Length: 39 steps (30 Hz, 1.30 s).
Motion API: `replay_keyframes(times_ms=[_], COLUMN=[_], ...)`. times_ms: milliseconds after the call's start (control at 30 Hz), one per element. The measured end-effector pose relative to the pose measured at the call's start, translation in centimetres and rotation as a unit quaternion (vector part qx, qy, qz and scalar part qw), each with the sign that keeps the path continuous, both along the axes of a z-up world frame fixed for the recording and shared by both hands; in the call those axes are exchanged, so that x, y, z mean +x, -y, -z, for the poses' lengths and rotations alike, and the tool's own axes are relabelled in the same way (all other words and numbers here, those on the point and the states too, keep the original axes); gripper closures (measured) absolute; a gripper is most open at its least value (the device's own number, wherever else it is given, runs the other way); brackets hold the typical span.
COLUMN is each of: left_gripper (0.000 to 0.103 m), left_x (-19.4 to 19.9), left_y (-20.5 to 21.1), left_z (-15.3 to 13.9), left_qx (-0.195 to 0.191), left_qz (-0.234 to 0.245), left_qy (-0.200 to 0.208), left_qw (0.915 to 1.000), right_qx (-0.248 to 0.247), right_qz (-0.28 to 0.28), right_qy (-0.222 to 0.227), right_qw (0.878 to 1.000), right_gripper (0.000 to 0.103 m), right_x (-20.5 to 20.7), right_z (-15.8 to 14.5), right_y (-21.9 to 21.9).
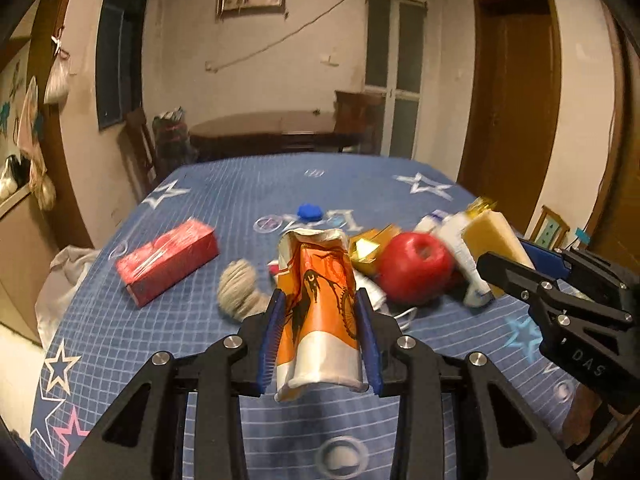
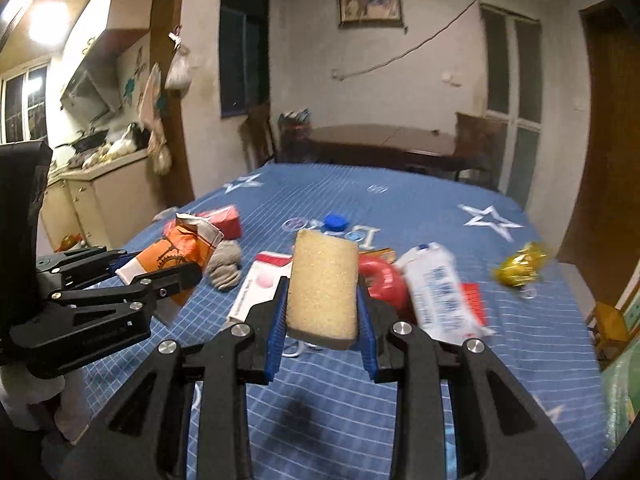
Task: Collect trash
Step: 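Carry the wrapper and sponge in both tools over the green bin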
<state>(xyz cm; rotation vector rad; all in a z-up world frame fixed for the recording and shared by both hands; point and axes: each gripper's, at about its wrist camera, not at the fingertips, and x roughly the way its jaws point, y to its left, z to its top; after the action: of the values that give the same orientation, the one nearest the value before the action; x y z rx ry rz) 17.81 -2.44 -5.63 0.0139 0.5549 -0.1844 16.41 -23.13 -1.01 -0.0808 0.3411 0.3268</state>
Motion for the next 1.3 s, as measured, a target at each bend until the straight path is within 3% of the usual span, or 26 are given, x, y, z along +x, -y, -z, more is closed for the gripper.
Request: replay_keyframes(times_ms=[733,1300], left_gripper=[0.066,0.066], left_x=[-2.7,-2.7], left_y=[11.0,24.5], left_z=[-5.4,-8.0], left_qx=[-0.01,-0.018], left_qz=[0.075,0.181], left_qy=[0.066,0.086], left_qw=[0.9949,0.9795], right_qx=[0.013,0.009], right_qz=[0.095,0.186], right_qy=[0.063,0.08], right_qw=[0.993,0.979], right_gripper=[0.074,0.074], right_x=[-5.0,-8.0], right_z=[-3.1,-4.7], right_y=[9.9,19.9])
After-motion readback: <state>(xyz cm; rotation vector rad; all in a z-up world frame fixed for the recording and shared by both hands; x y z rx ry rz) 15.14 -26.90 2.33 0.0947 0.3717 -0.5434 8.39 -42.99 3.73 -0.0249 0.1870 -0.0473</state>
